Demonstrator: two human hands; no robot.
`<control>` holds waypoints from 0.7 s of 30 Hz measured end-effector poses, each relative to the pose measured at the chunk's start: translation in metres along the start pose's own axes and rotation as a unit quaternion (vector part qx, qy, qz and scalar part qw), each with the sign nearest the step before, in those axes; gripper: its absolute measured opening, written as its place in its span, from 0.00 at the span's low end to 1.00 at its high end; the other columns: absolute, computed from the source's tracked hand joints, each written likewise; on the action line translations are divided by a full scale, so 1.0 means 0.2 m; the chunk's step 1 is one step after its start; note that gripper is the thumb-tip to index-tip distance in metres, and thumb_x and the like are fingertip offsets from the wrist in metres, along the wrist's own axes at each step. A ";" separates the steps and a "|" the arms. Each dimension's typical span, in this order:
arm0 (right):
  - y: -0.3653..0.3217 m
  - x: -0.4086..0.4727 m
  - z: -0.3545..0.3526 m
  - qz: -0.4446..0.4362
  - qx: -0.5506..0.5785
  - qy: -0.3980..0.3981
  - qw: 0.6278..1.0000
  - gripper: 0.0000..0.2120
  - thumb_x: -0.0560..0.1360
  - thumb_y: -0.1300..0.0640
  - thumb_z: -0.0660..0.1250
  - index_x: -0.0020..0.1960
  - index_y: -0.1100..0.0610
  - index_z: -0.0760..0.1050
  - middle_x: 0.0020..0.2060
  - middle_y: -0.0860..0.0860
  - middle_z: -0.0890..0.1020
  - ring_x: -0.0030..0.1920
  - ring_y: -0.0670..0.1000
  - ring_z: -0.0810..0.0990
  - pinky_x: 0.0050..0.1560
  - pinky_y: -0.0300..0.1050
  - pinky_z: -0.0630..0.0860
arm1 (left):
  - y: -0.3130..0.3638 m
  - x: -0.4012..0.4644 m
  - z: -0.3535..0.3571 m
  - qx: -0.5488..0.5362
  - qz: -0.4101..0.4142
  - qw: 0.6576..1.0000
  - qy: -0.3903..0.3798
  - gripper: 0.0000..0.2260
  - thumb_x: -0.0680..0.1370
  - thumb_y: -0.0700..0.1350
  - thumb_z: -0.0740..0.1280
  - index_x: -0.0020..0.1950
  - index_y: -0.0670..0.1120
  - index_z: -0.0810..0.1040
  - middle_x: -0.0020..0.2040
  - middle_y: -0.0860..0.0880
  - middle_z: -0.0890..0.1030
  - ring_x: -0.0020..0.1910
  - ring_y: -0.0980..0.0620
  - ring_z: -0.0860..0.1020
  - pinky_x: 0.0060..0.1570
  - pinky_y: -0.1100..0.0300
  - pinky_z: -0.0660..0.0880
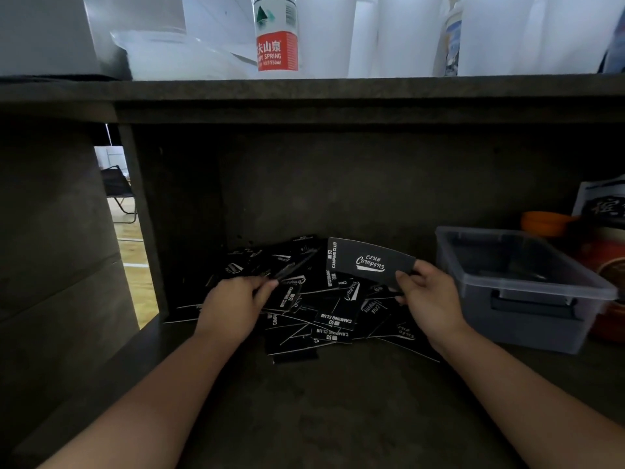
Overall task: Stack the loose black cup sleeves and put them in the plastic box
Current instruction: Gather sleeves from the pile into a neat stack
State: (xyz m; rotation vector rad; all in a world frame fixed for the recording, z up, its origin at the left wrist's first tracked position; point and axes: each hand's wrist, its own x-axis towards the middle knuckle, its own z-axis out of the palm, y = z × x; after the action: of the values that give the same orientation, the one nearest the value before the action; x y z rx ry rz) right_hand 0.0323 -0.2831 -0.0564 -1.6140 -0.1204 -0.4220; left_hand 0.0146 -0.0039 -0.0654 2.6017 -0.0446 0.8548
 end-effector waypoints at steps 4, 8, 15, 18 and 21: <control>0.00 0.00 0.01 -0.008 0.028 0.011 1.000 0.09 0.80 0.64 0.62 0.49 0.53 0.78 0.43 0.51 0.85 0.42 0.45 0.83 0.37 0.32 0.77 | 0.03 -0.01 -0.02 -0.078 0.072 0.983 0.149 0.09 0.81 0.47 0.62 0.52 0.44 0.79 0.38 0.51 0.79 0.33 0.55 0.77 0.34 0.58 0.75; -0.02 -0.01 0.02 -0.009 0.019 -0.013 1.000 0.08 0.81 0.61 0.60 0.49 0.53 0.77 0.44 0.49 0.84 0.43 0.46 0.83 0.36 0.35 0.78 | 0.11 -0.04 0.03 -0.053 0.174 0.975 0.128 0.09 0.82 0.50 0.55 0.53 0.48 0.72 0.43 0.50 0.76 0.34 0.50 0.76 0.32 0.54 0.76; -0.03 -0.05 0.05 -0.032 0.002 -0.145 0.989 0.05 0.80 0.58 0.63 0.55 0.53 0.74 0.45 0.50 0.84 0.45 0.45 0.83 0.42 0.42 0.81 | 0.14 -0.04 0.04 -0.155 0.061 0.984 0.062 0.16 0.77 0.47 0.68 0.61 0.55 0.65 0.38 0.56 0.76 0.34 0.59 0.77 0.39 0.62 0.74; 0.01 -0.05 0.06 -0.055 -0.059 -0.169 0.982 0.17 0.76 0.62 0.69 0.60 0.45 0.71 0.46 0.49 0.84 0.46 0.47 0.84 0.42 0.40 0.80 | 0.13 -0.04 0.05 -0.165 0.070 0.983 0.029 0.24 0.75 0.49 0.71 0.65 0.57 0.63 0.38 0.57 0.76 0.35 0.62 0.78 0.40 0.63 0.75; 0.02 -0.04 0.07 -0.079 -0.098 -0.162 0.979 0.13 0.77 0.62 0.68 0.54 0.46 0.74 0.45 0.48 0.84 0.46 0.47 0.83 0.39 0.38 0.79 | 0.11 -0.02 0.06 -0.101 0.138 0.984 0.051 0.23 0.76 0.49 0.69 0.69 0.53 0.65 0.49 0.59 0.76 0.44 0.61 0.76 0.47 0.62 0.74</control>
State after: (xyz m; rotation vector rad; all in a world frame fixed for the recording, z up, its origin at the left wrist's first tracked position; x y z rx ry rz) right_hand 0.0297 -0.2694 -0.0636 -1.8671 -0.4676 -0.2960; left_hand 0.0134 -0.0296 -0.0680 2.3902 -0.4499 1.0186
